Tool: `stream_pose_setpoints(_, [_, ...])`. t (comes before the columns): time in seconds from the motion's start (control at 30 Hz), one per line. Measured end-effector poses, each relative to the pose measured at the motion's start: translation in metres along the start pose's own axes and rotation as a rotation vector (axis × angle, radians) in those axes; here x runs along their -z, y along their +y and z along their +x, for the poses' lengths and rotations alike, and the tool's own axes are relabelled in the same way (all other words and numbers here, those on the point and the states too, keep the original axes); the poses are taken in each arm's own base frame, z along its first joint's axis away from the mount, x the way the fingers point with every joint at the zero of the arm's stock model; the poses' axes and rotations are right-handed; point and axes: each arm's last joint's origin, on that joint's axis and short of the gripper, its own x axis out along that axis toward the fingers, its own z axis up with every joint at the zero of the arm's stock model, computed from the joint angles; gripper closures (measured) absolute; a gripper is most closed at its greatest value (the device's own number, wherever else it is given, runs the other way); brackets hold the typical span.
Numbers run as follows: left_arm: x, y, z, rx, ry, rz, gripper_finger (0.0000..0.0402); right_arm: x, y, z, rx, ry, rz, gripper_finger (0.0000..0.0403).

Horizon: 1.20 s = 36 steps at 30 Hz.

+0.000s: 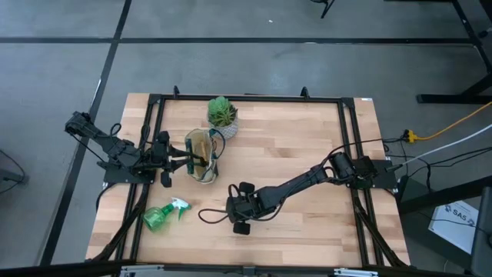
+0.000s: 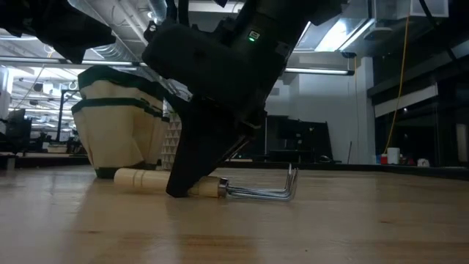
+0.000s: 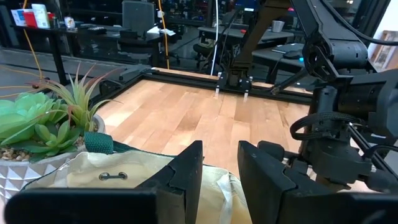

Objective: Pick & Place Garden tools in Gardening bag
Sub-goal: Put the hand rake into the gardening bag

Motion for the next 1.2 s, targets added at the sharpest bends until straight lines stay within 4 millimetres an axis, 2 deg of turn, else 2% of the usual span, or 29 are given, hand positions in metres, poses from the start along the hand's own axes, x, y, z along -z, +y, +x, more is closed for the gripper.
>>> stream_pose_setpoints(0.67, [0.000, 0.000, 0.000, 0.000, 0.000, 0.000, 0.0304, -0.002, 0.000, 0.000, -0.008, -0.019, -0.032, 0.0336])
stream_pose_setpoints(0.97, [0.000, 0.000, 0.000, 0.000, 0.000, 0.000, 0.0304, -0.005, -0.010, -0.035, 0.036, 0.048, -0.076, 0.0336])
stream_pose_setpoints(1.2, [0.000, 0.000, 0.000, 0.003, 0.001, 0.000, 0.0304, -0.003, -0.017, -0.050, 0.123, 0.085, -0.094, 0.0336])
